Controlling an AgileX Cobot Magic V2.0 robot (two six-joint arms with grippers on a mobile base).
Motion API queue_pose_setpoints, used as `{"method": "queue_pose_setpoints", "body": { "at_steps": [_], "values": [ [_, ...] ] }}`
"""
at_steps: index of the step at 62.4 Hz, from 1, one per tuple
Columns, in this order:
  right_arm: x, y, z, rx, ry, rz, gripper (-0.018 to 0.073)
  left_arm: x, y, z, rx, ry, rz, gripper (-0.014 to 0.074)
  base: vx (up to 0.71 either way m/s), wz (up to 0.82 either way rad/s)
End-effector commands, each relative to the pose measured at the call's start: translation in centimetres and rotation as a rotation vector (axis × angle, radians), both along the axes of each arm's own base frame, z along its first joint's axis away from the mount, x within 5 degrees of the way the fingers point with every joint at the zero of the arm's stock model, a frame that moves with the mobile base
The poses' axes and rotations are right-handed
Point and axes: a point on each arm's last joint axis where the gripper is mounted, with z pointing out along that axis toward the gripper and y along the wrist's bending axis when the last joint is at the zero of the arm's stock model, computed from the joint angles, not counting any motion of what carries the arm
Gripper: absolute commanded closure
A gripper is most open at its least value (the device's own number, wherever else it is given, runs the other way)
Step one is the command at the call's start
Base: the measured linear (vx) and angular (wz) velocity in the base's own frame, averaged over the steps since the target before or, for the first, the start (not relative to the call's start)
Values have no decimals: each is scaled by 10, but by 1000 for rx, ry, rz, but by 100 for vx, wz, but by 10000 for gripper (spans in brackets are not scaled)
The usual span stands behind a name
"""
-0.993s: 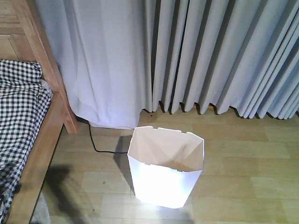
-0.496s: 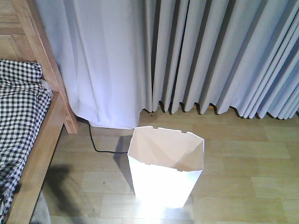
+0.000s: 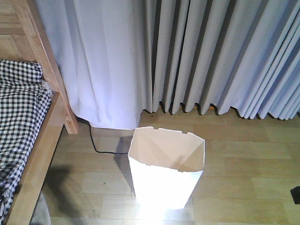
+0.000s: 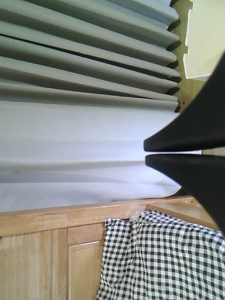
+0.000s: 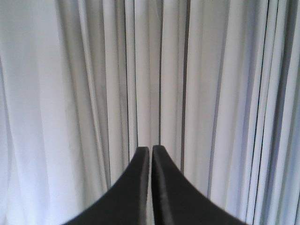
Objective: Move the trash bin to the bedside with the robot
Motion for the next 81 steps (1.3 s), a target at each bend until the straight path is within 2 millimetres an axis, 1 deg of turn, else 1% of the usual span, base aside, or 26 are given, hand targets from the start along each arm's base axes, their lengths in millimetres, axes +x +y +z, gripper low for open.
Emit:
{"method": "queue_pose_setpoints", "body": {
  "at_steps": [1, 10, 81],
  "values": [
    [0, 0, -1, -16, -51, 0, 570, 1, 0, -3, -14, -48, -4, 602, 0, 0],
    [0, 0, -4, -38, -15, -1, 570, 1, 0, -3, -14, -48, -4, 602, 0, 0],
    [0, 0, -4, -38, -14, -1, 570, 1, 0, -3, -14, -48, -4, 602, 0, 0]
  ]
}}
